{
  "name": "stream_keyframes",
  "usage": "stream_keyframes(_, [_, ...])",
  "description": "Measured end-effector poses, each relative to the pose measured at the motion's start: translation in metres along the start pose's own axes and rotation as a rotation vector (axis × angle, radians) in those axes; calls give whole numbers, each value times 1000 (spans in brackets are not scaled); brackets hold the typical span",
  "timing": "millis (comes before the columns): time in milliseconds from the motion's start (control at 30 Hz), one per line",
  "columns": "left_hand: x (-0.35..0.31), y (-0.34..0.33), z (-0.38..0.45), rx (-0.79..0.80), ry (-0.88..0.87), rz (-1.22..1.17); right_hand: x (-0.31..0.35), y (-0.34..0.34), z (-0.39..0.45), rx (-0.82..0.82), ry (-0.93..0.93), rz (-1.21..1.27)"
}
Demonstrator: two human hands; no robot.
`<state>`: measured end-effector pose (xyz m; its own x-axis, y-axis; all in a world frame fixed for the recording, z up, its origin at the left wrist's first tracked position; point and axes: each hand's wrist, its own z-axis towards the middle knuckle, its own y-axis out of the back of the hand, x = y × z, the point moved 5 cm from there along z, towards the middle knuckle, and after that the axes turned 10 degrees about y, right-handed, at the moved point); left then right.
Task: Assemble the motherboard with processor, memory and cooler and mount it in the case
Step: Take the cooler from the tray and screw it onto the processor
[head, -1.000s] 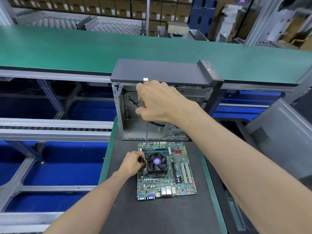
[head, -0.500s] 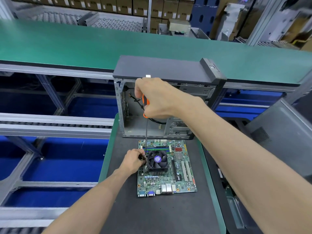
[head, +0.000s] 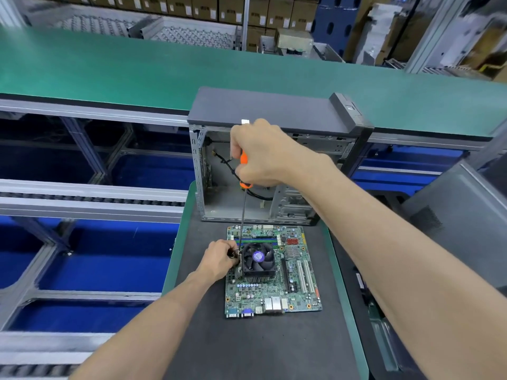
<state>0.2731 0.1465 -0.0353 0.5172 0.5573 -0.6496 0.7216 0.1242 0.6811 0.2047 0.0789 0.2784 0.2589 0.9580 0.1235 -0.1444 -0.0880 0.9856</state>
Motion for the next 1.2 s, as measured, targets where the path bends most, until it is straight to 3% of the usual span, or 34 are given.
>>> stream_keyframes(167, [0, 1, 2, -11, -5, 31, -4, 4, -8, -117, -40, -269])
stream_keyframes(300, [0, 2, 2, -21, -3, 42, -5, 8, -7, 16, 41, 91])
stream_keyframes(500, [1, 0, 2, -18, 0, 52, 0, 3, -1, -94, -28, -242])
stream_keyframes(700, [-1, 3, -1, -10, -8, 52, -3, 0, 3, 20, 55, 53])
stream_keyframes(867, [2, 5, -2, 11, -7, 24, -7, 4, -1, -108, -31, -267])
stream_keyframes(1033, [0, 8, -3, 12, 10, -34, -4, 1, 1, 22, 60, 71])
stream_keyframes(1200, [3, 9, -2, -26, -6, -92, -5, 3, -1, -101, -29, -238])
